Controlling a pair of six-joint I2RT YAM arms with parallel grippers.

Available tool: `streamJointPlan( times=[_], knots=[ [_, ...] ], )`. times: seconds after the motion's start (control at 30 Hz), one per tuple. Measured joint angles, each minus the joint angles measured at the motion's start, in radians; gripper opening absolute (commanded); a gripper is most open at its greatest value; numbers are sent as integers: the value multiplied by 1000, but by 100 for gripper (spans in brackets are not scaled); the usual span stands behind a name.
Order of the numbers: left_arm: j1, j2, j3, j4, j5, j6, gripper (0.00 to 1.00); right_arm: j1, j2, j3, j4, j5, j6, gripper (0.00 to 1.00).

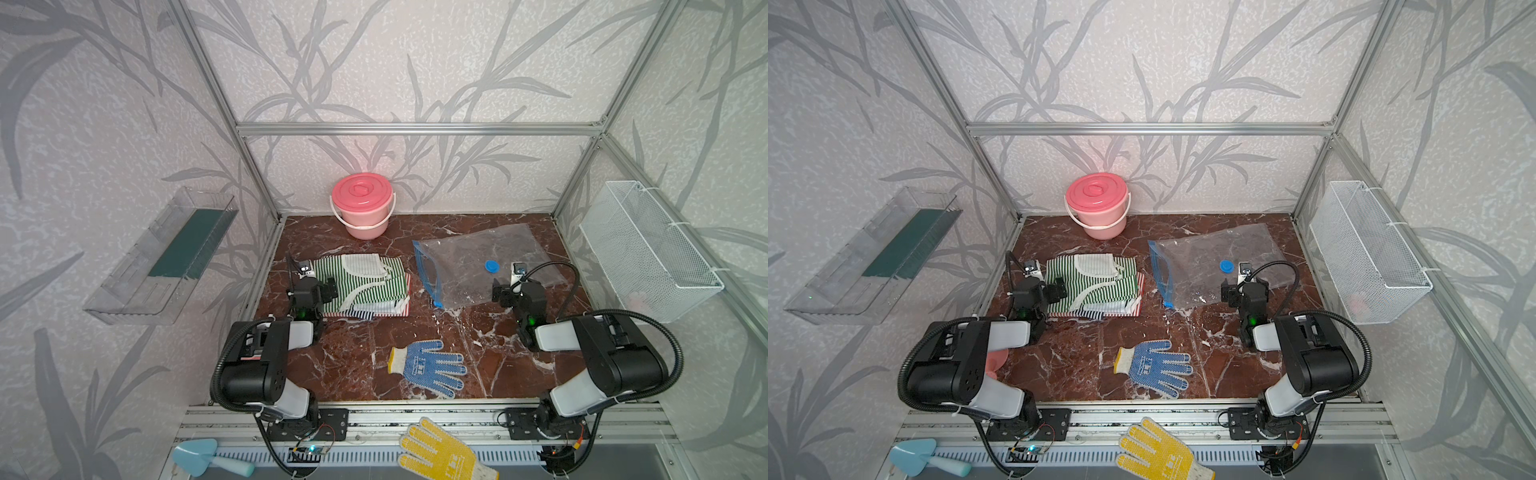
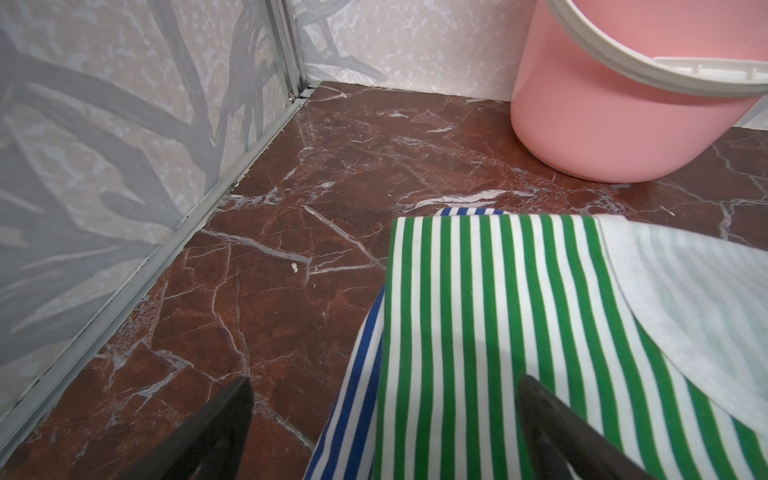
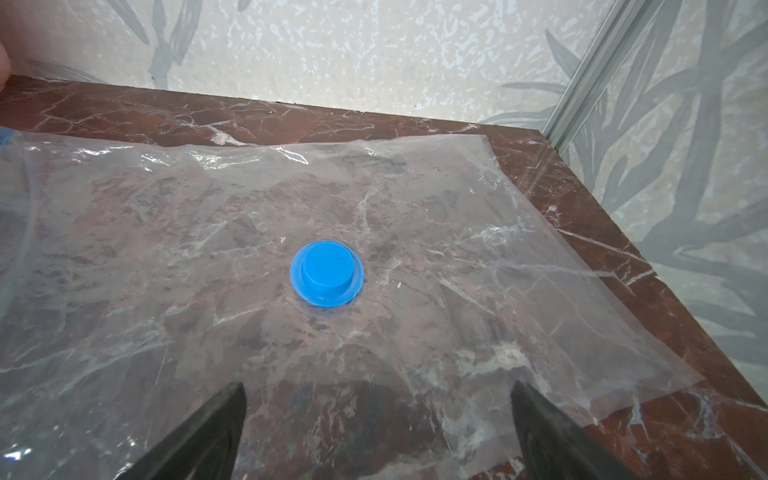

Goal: Take the tank top out of the vacuum bag
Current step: Reset both arms

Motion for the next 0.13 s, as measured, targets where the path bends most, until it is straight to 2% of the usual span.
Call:
streamJointPlan(
  times=[0.13],
  knots=[
    [0,0,0,0,0,0,99,0,0,0,0,0,0,99]
  ],
)
